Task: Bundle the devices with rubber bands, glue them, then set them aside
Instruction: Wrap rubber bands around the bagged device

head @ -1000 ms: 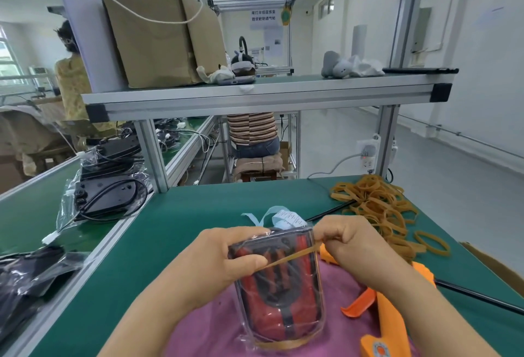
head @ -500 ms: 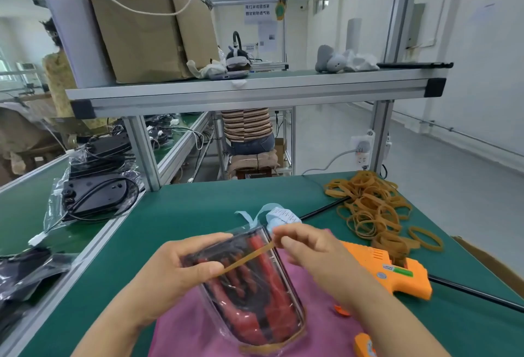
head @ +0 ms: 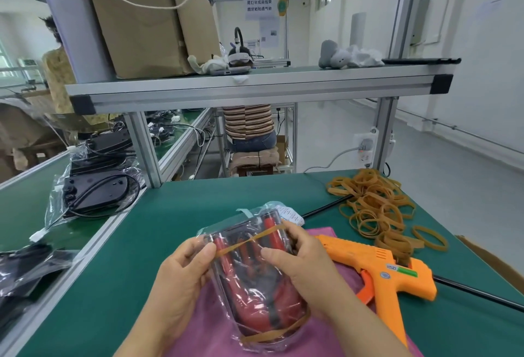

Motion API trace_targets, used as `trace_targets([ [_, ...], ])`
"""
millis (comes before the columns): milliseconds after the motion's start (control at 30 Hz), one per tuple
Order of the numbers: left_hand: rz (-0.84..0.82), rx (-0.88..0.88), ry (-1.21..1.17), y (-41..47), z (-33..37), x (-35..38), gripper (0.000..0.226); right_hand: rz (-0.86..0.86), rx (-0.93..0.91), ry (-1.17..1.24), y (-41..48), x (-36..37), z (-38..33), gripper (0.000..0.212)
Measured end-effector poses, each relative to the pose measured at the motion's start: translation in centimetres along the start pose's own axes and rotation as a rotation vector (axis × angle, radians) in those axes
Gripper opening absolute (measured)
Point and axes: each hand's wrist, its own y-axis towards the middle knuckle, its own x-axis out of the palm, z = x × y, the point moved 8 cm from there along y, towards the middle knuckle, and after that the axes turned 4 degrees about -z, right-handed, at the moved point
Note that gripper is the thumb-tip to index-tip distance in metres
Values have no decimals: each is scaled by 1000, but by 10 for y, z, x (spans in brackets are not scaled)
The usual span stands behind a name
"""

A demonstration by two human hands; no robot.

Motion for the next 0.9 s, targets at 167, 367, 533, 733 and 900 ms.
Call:
trace_targets([
  [167, 41, 48, -91, 0, 8, 13, 33, -65, 132, 544, 9, -4, 22, 30],
  [367, 37, 182, 30, -1, 43, 33, 20, -127, 217, 903, 14, 6, 29, 50],
  [533, 43, 233, 243, -9, 64, 38, 28, -137, 223, 947, 15, 11, 29, 46],
  [733, 279, 427, 637, -29, 87, 39, 24, -115, 154, 834, 19, 13, 26, 42],
  [900, 278, 718, 949, -39, 98, 58, 21, 137, -66, 56, 9, 0, -14, 39],
])
